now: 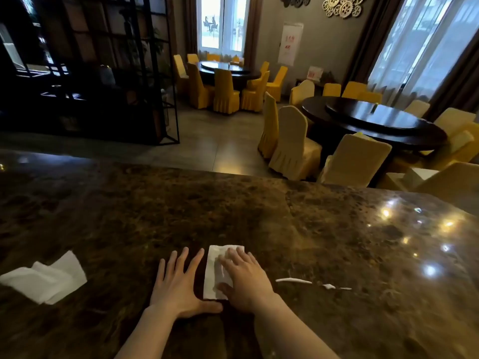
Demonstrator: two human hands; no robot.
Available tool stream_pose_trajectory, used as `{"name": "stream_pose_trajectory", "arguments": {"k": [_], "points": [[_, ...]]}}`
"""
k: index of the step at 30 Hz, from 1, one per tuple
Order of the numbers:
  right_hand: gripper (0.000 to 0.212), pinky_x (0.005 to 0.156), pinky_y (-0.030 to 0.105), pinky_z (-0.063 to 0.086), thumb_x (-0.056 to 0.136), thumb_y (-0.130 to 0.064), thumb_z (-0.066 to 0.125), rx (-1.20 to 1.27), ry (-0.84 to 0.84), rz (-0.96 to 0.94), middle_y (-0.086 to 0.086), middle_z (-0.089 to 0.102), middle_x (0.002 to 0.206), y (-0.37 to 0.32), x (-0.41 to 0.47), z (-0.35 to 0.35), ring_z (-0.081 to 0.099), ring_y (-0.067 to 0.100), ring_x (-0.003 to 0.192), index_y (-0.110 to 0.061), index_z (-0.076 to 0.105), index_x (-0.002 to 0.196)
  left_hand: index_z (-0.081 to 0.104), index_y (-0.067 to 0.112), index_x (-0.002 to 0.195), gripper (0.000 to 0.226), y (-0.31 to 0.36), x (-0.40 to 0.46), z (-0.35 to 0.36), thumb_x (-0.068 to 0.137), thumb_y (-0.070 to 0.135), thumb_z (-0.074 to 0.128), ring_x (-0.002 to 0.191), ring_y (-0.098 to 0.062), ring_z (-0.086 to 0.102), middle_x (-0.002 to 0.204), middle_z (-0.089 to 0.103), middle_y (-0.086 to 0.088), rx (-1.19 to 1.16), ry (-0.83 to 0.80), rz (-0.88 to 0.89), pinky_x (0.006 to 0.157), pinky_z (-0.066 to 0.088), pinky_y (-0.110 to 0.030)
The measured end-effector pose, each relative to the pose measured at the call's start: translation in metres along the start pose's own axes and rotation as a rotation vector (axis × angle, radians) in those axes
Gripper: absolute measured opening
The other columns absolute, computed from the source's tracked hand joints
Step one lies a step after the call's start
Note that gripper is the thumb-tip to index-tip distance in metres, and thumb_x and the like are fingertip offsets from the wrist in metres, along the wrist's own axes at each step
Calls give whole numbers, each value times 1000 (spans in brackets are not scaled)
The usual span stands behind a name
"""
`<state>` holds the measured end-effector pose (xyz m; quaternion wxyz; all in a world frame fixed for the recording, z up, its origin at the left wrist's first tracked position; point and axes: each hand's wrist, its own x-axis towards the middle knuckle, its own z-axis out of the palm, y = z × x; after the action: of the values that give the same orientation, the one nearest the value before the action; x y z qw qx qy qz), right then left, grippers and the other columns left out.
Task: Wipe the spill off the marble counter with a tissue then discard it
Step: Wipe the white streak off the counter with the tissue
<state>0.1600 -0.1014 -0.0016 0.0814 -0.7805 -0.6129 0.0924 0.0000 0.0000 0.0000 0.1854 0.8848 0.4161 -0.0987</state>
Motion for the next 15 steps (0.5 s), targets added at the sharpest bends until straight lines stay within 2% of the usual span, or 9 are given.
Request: {"name": "stream_pose_trajectory", "arguments": {"k": [5, 10, 15], "points": [[66, 123, 48, 18, 101, -37, 57, 7, -49, -40, 9, 13, 168, -10, 3, 8, 4, 29, 154, -23, 23, 155, -29, 39, 155, 151, -17, 9, 10, 53, 101, 64, 152, -28, -33, 168, -32, -3, 5, -33, 0, 127, -18, -55], [48, 118, 44, 32, 105, -29, 51, 24, 69, -68, 7, 28, 164, 7, -14, 9, 15, 27, 152, -20, 36, 149, -37, 35, 150, 158, -6, 19, 19, 45, 108, 57, 148, -21, -40, 165, -38, 1, 18, -49, 86, 125, -24, -51], [49, 124, 43, 22, 106, -25, 47, -22, 128, -46, 9, 28, 164, 45, -41, 9, 15, 27, 153, -15, 34, 152, -44, 29, 145, 160, 29, 25, 29, 45, 111, 51, 145, -20, -44, 160, -45, -1, 9, -66, 136, 126, -23, -50]]}}
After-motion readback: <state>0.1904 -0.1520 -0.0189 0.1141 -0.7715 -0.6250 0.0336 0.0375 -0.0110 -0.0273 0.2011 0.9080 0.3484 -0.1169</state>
